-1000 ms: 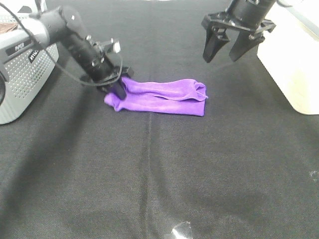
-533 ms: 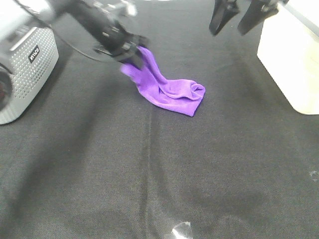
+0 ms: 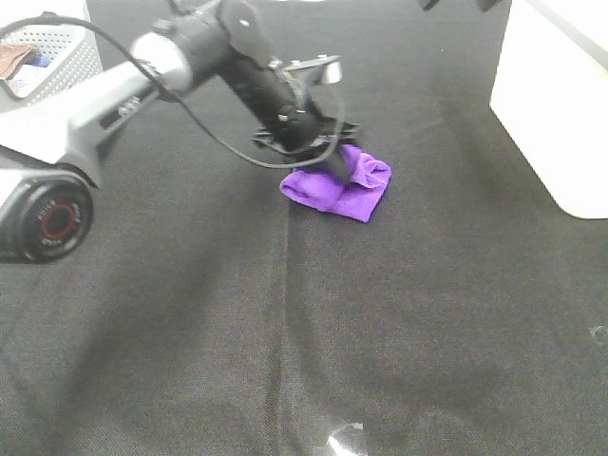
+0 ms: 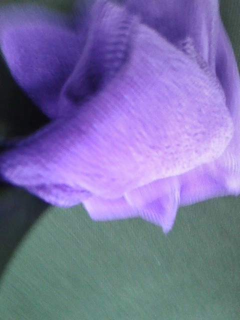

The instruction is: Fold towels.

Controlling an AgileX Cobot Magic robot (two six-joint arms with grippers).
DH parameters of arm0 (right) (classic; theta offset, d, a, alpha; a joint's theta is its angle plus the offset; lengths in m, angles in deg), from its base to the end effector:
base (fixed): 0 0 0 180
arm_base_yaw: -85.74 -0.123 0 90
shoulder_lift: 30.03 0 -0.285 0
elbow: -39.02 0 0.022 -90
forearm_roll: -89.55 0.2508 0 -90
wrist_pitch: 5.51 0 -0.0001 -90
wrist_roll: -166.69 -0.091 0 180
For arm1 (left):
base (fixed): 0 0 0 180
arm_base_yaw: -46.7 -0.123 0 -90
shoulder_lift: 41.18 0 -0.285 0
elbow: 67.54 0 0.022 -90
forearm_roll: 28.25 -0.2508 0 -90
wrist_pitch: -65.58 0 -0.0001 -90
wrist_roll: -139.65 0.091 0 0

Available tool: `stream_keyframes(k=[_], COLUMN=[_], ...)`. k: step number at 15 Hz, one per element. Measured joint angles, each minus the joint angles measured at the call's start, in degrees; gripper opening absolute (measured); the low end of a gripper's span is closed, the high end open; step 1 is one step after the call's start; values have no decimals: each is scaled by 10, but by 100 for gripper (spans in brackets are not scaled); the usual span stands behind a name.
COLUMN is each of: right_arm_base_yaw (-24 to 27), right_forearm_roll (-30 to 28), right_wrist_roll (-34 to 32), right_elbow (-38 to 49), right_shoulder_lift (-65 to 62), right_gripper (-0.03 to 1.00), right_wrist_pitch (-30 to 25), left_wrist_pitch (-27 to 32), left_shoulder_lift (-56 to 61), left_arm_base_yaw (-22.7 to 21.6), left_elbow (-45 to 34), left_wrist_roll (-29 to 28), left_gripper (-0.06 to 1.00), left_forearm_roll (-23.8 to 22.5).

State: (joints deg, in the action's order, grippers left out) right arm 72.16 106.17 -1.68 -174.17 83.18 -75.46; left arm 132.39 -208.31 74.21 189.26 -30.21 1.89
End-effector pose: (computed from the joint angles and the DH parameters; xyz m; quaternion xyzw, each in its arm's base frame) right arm 0.3834 0.1178 0.3747 -0.1962 0.9355 0.1483 0.2539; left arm 0.4809 -0.2978 0.1345 0.2552 0.9129 -0.2805 0.1507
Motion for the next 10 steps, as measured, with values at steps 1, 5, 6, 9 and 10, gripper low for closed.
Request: stream_keyframes(k=[1,5,6,9,10], right_arm_base_yaw=[0,0,0,0,0], right_forearm_roll=[1,1,1,1,1], right_wrist_roll=[-3,-4,-4,-4,-4], right_elbow=[6,31,34,34,34], right_shoulder_lift=[-10,-40,-41,-41,-41], right_gripper=[72,72,72,72,72], right_wrist_pitch=[0,0,-1,-1,-1], left_wrist_pitch=[-13,-44,-53,-85,-91], left_shoulder_lift=[0,0,0,0,0], left_arm_base_yaw=[9,28,28,29,29], left_elbow=[0,0,0,0,0], left_wrist_roll=[-1,-1,-1,57,87], left_gripper=[54,73,74,74,74], left_forearm_roll=[20,85,105,180,207])
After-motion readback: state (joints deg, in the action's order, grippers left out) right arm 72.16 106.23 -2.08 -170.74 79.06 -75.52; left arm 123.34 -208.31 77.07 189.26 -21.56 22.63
